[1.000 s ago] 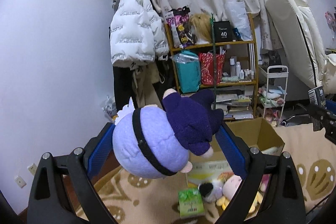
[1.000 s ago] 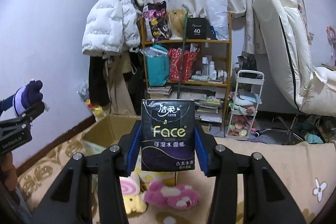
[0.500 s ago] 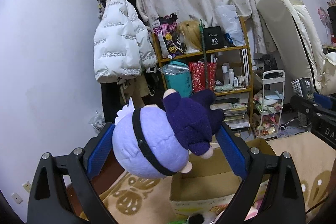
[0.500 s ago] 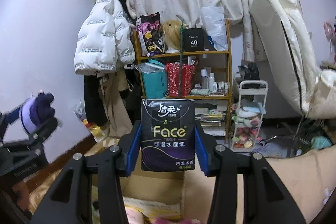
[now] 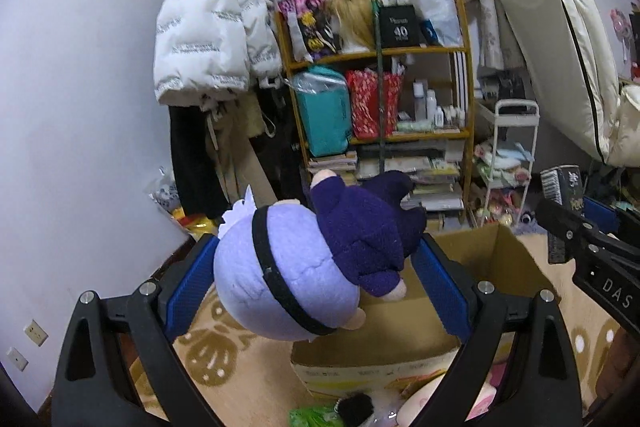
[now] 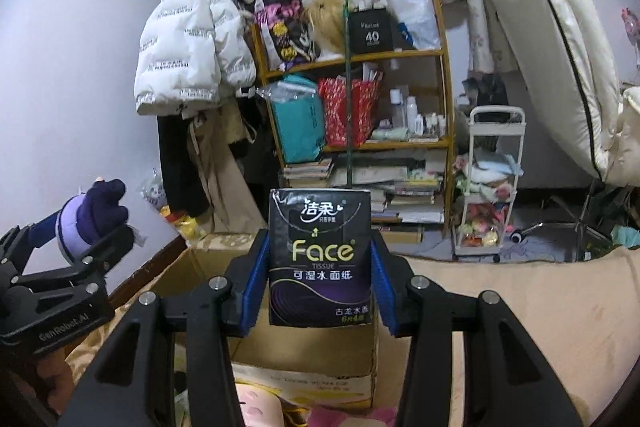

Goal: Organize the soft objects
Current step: 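Drop the purple plush and the Face pack into the box, opening both tools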

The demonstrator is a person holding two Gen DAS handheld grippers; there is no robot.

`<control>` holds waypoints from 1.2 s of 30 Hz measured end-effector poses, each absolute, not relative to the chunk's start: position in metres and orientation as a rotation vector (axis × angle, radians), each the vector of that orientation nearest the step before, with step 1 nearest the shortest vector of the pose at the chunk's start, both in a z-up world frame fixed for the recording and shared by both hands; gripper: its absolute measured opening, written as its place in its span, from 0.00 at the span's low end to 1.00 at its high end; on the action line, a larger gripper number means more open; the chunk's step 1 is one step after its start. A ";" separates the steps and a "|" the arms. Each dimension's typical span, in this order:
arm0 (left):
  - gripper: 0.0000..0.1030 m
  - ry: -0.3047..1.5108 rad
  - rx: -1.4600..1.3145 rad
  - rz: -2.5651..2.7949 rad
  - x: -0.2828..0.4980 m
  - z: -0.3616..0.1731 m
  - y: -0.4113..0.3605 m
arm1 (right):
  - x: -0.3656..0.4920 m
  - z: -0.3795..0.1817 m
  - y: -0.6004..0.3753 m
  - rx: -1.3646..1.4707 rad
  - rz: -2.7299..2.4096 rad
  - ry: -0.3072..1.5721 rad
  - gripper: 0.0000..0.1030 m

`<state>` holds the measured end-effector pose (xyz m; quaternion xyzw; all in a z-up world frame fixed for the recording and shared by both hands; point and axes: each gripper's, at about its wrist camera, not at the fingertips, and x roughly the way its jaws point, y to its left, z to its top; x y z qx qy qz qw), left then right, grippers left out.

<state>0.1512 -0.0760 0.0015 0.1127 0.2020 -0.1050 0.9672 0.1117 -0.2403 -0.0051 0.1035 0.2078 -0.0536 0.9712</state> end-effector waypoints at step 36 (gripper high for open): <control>0.99 0.562 0.239 -0.243 0.168 -0.036 -0.082 | 0.136 -0.064 -0.243 0.207 -0.036 0.636 0.64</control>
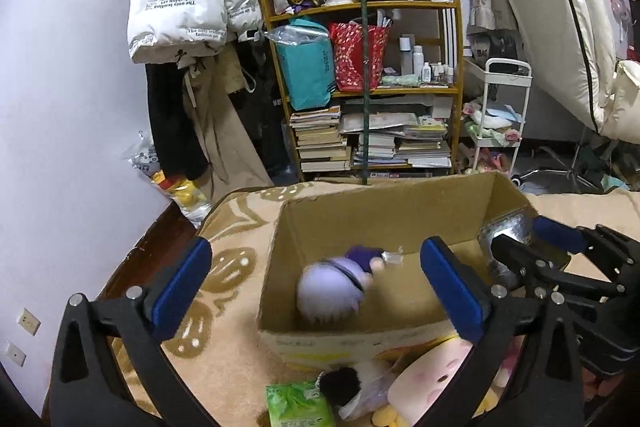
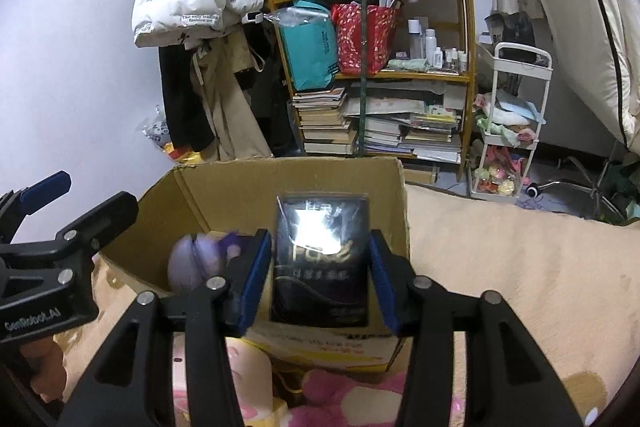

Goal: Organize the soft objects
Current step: 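Drop the purple plush and the Face pack into the box, opening both tools, then lower the left tool onto the green tissue pack while the right tool grasps the pink swirl plush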

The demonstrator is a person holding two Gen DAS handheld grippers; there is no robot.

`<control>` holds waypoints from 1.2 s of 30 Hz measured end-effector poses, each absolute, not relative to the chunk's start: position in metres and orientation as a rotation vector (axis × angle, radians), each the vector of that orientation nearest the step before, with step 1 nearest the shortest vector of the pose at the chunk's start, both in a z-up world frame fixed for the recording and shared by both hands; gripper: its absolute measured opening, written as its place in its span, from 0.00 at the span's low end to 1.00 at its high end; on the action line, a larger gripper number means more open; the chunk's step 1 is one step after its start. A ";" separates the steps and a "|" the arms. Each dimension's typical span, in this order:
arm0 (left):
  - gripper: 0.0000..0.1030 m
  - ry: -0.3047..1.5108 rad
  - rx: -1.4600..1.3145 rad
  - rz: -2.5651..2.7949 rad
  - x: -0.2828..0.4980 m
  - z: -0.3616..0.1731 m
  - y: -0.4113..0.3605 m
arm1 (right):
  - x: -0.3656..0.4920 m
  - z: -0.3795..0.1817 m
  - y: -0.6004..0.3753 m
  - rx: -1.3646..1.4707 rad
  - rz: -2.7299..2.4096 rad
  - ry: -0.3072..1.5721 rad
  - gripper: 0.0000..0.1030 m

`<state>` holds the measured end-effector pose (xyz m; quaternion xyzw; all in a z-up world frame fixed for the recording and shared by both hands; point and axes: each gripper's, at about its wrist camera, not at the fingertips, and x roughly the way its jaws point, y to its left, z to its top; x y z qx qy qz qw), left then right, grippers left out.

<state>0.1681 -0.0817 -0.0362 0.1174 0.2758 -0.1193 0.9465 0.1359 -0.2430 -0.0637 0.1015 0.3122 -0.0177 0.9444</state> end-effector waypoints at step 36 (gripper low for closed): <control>0.99 0.829 0.267 -0.103 0.131 -0.038 -0.009 | 0.080 -0.049 -0.255 0.226 -0.137 0.695 0.89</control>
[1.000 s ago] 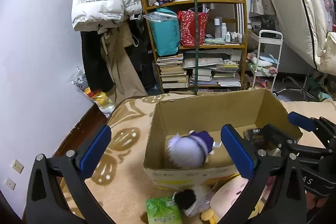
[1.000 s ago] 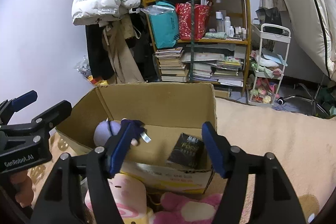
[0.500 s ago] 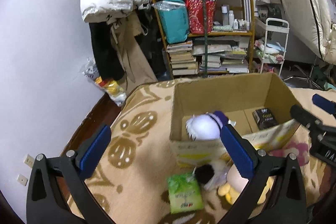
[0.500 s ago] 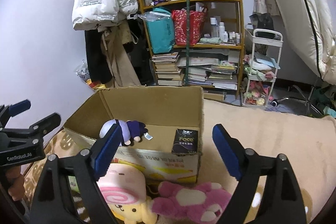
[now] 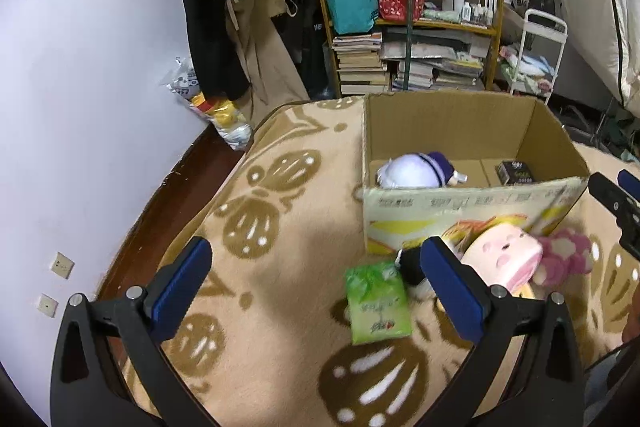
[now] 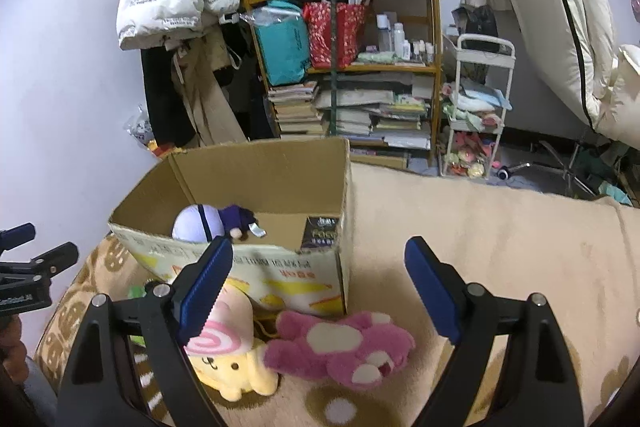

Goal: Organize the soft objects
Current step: 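Lower the left tool onto the green tissue pack while the right tool grasps the pink swirl plush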

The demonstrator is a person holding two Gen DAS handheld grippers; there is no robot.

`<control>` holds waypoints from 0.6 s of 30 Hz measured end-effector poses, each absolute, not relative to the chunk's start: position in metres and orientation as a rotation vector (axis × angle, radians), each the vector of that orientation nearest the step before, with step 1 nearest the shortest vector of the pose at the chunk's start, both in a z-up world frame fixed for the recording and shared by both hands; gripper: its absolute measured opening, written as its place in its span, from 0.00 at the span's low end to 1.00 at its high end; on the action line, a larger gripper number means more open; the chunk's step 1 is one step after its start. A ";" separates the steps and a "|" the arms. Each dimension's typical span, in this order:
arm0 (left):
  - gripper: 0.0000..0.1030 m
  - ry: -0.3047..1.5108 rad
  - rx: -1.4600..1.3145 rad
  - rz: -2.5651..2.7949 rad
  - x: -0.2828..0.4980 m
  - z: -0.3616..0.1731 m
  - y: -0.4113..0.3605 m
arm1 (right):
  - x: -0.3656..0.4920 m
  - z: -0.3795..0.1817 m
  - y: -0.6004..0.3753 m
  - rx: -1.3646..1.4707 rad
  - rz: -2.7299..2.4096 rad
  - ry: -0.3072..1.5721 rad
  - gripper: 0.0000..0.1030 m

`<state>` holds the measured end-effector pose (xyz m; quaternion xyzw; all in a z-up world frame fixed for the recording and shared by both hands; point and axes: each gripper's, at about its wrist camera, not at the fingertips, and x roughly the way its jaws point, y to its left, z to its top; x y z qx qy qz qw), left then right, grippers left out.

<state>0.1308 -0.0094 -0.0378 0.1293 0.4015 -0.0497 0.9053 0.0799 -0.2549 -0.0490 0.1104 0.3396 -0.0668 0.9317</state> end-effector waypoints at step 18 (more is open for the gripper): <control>0.99 0.985 0.241 -0.133 0.149 -0.081 -0.010 | 0.095 -0.076 -0.224 0.236 -0.041 0.802 0.89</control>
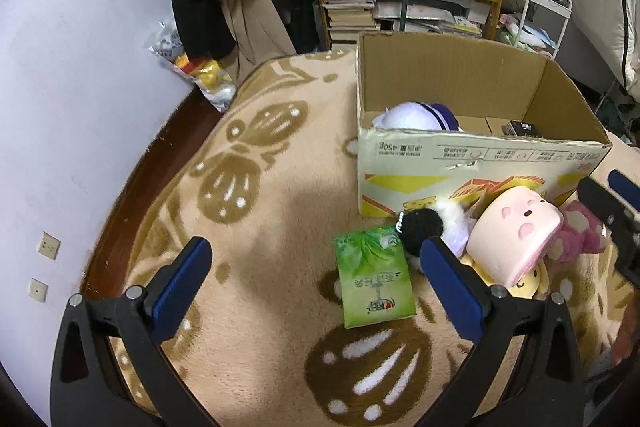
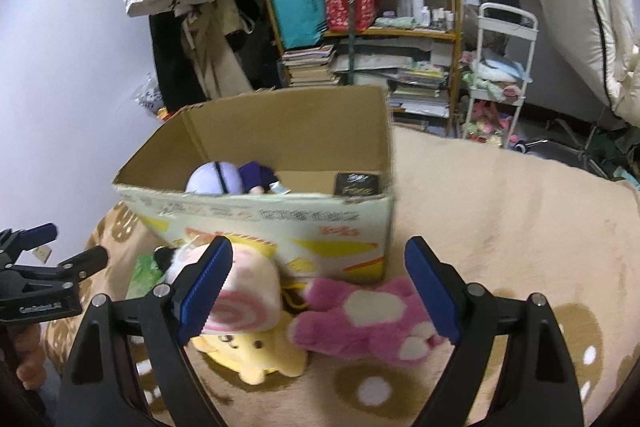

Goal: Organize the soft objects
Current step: 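Lower the left tool onto the green tissue pack while the right tool grasps the pink swirl plush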

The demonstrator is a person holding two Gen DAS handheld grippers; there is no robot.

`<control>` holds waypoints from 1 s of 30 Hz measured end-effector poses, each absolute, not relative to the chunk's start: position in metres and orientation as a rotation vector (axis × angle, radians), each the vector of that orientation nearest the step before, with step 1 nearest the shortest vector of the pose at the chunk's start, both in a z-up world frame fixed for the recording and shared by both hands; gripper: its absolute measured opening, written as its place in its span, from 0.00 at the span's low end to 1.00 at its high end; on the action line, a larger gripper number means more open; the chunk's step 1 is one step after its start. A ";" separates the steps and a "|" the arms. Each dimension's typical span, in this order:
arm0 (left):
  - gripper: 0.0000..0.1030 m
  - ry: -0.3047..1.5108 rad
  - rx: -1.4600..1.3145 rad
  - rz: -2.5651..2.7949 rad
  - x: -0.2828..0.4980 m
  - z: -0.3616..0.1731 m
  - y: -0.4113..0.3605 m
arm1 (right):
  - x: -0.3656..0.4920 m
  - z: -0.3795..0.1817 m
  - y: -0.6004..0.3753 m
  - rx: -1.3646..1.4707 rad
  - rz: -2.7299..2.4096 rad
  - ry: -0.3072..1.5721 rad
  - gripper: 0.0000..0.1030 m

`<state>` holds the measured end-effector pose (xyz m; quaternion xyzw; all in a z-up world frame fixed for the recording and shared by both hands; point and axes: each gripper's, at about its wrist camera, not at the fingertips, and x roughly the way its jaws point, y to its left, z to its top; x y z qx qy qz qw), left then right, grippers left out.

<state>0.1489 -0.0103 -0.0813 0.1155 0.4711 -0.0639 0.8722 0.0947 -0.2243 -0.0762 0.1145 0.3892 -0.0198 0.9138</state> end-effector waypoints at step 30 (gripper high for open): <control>0.99 1.227 0.239 -0.160 0.171 -0.164 -0.019 | 0.113 -0.106 -0.197 0.322 0.114 0.908 0.89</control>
